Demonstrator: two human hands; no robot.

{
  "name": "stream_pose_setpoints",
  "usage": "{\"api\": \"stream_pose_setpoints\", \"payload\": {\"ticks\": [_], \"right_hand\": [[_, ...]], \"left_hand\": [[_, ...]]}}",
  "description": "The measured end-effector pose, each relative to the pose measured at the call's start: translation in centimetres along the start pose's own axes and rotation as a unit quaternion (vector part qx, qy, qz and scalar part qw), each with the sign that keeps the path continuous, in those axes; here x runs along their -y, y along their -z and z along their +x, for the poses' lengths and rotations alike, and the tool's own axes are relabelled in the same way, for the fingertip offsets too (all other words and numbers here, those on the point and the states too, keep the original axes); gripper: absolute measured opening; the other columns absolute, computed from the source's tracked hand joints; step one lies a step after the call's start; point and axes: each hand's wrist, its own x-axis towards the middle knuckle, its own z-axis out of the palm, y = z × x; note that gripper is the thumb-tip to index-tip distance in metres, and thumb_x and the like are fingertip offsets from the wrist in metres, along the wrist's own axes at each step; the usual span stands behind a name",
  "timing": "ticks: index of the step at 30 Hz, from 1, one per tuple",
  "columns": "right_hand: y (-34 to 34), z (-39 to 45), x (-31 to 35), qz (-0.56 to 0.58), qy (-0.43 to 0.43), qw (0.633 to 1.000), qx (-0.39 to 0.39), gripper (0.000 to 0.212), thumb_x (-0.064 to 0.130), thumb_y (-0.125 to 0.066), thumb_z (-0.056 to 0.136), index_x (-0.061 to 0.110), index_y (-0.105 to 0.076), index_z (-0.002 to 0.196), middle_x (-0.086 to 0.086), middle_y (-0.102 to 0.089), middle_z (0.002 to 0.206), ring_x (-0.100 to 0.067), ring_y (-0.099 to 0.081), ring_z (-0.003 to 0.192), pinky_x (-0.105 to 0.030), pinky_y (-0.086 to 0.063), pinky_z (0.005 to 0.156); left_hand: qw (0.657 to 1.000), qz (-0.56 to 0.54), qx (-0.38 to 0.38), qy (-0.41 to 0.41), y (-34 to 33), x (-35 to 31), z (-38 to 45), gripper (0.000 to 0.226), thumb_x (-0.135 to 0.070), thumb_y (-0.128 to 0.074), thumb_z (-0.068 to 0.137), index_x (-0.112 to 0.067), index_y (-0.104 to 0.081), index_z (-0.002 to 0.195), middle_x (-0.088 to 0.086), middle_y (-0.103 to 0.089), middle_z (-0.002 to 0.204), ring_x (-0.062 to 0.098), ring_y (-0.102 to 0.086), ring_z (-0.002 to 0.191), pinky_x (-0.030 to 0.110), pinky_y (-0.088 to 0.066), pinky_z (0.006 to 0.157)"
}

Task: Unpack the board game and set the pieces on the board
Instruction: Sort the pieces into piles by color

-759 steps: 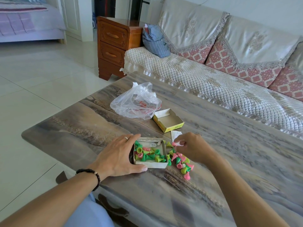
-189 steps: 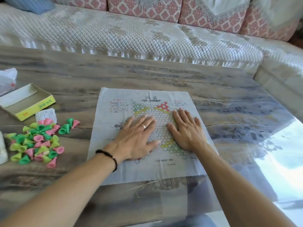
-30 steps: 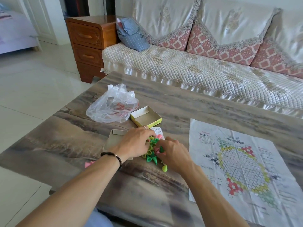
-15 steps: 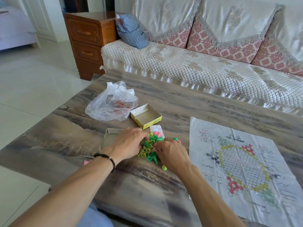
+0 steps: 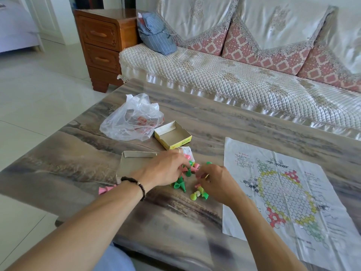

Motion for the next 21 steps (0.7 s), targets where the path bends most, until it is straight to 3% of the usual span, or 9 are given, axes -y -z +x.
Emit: {"api": "stream_pose_setpoints", "payload": {"ticks": [6,11,18,21], "right_hand": [[0.9,-0.6,0.3,-0.007,0.021,0.999,0.041,0.023,0.012,-0.062,0.077,0.011,-0.069,0.099,-0.005,-0.067,0.097,-0.020,-0.060,0.087,-0.030,-0.049,0.075],[0.0,-0.4,0.5,-0.057,0.068,0.996,0.026,0.015,0.013,-0.063,0.079,0.013,-0.066,0.094,-0.003,-0.064,0.096,-0.023,-0.059,0.088,-0.032,-0.048,0.072],[-1.0,-0.3,0.6,-0.049,0.068,0.996,-0.011,0.011,0.006,-0.061,0.078,0.014,-0.067,0.081,-0.003,-0.065,0.088,-0.025,-0.060,0.078,-0.038,-0.050,0.068],[-0.8,-0.2,0.6,-0.021,0.034,0.999,-0.027,0.010,0.007,-0.063,0.076,0.013,-0.070,0.081,0.000,-0.067,0.086,-0.019,-0.060,0.078,-0.030,-0.049,0.069]], "left_hand": [[0.983,0.144,0.114,-0.016,-0.1,-1.8,1.2,0.032,0.010,-0.053,0.084,-0.009,-0.069,0.104,0.007,-0.056,0.115,0.027,-0.058,0.104,0.034,-0.043,0.072],[0.978,0.172,0.114,-0.021,0.2,-2.1,1.2,0.025,0.009,-0.052,0.085,-0.008,-0.066,0.096,0.007,-0.057,0.106,0.027,-0.057,0.098,0.030,-0.032,0.066],[0.983,0.150,0.103,-0.032,0.1,-1.4,0.9,0.018,0.000,-0.055,0.089,-0.013,-0.066,0.095,0.006,-0.059,0.098,0.026,-0.058,0.094,0.030,-0.033,0.065],[0.988,0.113,0.105,-0.029,0.3,-1.1,0.8,0.018,-0.003,-0.059,0.089,-0.015,-0.070,0.097,0.006,-0.063,0.102,0.024,-0.059,0.097,0.031,-0.041,0.070]]}}
